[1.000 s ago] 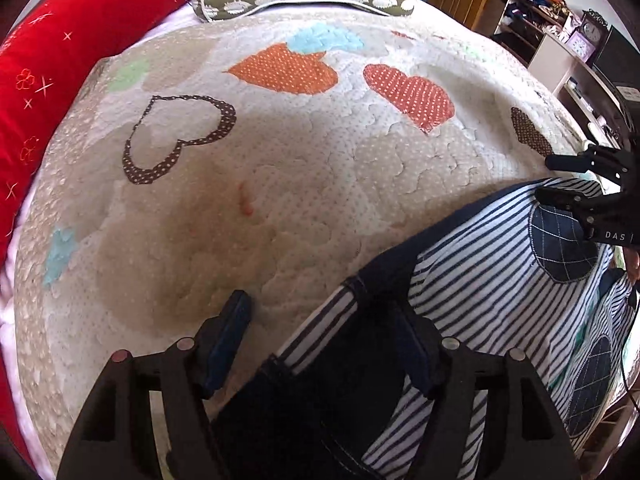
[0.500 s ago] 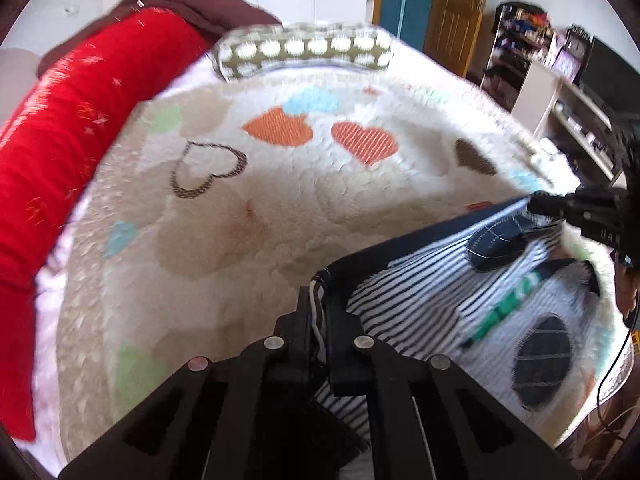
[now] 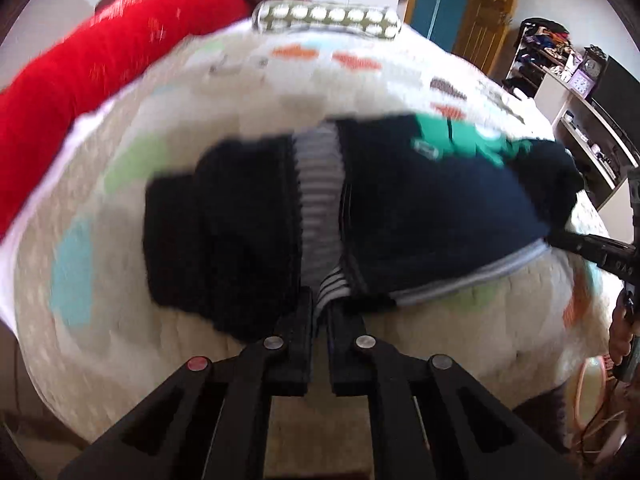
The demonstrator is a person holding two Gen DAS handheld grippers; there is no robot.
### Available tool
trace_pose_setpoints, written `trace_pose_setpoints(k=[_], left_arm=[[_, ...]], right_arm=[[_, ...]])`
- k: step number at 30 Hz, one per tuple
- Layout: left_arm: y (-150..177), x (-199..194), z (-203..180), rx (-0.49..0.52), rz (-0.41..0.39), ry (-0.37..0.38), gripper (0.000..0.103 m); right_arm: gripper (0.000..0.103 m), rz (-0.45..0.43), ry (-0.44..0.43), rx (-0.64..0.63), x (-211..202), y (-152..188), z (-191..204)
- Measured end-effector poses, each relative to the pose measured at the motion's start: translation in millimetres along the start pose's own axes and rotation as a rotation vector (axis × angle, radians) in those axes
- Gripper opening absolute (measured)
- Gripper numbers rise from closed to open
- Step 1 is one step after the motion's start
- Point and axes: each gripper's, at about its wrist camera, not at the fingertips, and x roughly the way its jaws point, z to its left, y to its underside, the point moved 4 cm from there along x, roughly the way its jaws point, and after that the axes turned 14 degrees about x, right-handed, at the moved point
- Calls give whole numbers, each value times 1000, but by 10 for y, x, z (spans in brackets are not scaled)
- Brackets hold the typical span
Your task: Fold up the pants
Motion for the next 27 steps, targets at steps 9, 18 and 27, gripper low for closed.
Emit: trace_pose_setpoints(k=[9,18,27], left_arm=[[-273,-629,226,-51,-189,28,54],[-439,461,648,-135,-37,-144,56],[-449,335,649,-110,-32,-127,57]], right_arm=[[27,-205,92,87,-644,-170,-345],[68,-272,107,362,-454,-562,-835],[30,-246,52,545,-257,-511,-1214]])
